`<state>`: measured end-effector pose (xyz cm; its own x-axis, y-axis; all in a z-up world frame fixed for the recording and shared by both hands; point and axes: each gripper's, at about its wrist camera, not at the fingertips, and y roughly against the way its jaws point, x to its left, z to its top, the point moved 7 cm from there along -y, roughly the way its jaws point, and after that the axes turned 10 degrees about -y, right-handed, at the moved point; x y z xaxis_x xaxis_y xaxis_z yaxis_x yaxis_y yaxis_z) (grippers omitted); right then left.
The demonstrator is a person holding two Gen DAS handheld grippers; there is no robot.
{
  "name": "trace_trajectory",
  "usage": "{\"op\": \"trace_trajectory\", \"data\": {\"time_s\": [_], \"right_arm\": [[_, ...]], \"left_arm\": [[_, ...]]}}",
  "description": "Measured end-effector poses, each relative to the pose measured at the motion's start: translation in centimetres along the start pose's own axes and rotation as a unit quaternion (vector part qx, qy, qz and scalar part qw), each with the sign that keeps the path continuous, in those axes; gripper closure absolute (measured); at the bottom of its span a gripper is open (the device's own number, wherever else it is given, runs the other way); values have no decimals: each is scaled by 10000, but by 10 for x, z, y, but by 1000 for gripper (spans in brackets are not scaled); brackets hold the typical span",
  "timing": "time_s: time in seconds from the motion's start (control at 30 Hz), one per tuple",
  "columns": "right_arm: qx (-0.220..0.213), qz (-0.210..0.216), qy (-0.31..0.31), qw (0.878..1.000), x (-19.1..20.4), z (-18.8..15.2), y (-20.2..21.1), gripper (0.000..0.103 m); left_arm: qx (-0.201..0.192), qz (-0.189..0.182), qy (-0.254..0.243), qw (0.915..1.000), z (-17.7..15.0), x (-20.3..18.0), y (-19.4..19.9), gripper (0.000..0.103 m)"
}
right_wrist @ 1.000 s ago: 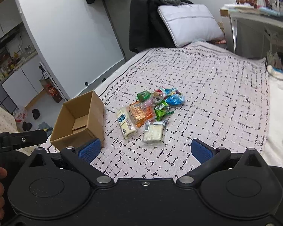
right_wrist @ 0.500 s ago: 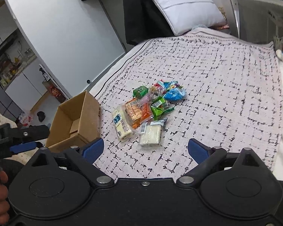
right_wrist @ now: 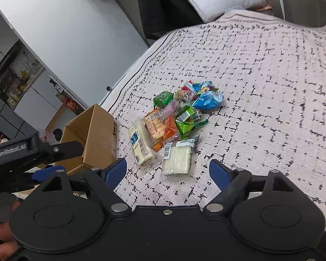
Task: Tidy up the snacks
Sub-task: 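Grasp the yellow cake bar with the left gripper while the right gripper grasps the white wrapped cake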
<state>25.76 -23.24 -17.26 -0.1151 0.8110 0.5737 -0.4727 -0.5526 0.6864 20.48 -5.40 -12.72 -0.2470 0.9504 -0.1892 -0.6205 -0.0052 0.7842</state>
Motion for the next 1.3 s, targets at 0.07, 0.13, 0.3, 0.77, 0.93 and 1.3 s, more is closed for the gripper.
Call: {"op": "trace_trajectory", "data": {"time_s": [0.07,0.13,0.3,0.77,0.93,1.3], "right_arm": [[82,15,-39,10000,-3,2,-8,25],[169,39,-79,9998,-7,3,-16,26],[369,91,-175,9991,-14,9,-35,27],[922,31,-140,9956,-28,12,-88,32],[994,-42,-108,9950,-31,11,-95,32],[991,-107,67,9950,-26,10,-105,31]], "left_arm": [[71,65,106,9999,3,-1,-10,24],[161,141,206,9996,5,-3,-21,28],[323,297,361,9984,8,-6,-47,30],[775,680,761,9918,0,-5,-120,38],[936,761,846,9891,-3,-5,-144,38],[1048,898,939,9860,-9,-3,-164,64]]}}
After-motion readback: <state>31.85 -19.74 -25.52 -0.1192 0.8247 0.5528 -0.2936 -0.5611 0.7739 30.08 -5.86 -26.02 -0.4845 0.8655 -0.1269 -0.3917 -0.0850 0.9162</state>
